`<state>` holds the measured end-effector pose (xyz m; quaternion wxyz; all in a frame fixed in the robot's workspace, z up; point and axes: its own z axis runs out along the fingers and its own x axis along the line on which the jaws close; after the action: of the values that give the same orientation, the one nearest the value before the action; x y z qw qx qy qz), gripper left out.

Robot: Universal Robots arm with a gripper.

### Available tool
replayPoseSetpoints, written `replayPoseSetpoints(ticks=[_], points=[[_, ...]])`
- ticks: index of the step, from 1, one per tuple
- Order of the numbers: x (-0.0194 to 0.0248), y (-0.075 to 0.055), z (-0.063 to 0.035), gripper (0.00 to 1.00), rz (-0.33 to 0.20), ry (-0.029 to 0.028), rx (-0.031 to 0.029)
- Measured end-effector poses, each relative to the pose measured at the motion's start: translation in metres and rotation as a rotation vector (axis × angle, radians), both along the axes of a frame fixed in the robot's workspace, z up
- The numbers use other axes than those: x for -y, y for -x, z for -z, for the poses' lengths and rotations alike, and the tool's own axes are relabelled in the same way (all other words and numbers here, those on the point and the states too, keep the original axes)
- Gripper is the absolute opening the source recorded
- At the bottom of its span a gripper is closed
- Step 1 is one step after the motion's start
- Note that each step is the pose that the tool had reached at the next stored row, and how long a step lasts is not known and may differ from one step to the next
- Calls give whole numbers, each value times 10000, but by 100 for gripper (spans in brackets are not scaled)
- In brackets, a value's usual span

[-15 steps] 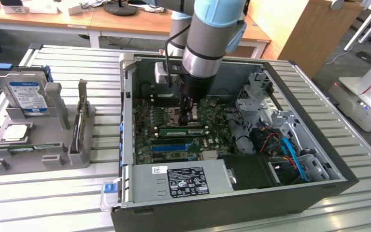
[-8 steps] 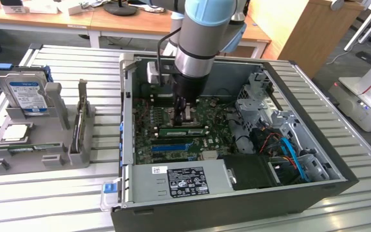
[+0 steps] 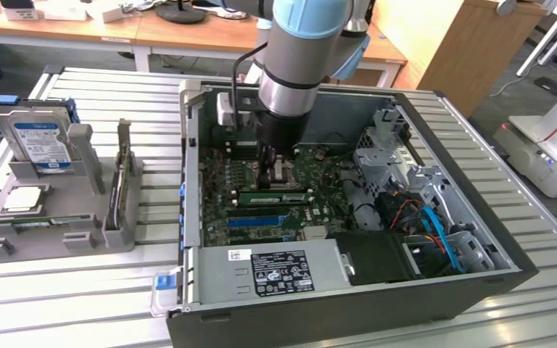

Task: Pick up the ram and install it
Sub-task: 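Press down the ram until it locks into place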

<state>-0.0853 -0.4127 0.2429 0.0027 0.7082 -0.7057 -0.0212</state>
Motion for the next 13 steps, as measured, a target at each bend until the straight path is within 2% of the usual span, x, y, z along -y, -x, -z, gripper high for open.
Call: replayPoseSetpoints(ticks=[4, 13], points=[[39, 2, 0, 11, 1, -1, 1], [42, 1, 24, 11, 1, -1, 1]])
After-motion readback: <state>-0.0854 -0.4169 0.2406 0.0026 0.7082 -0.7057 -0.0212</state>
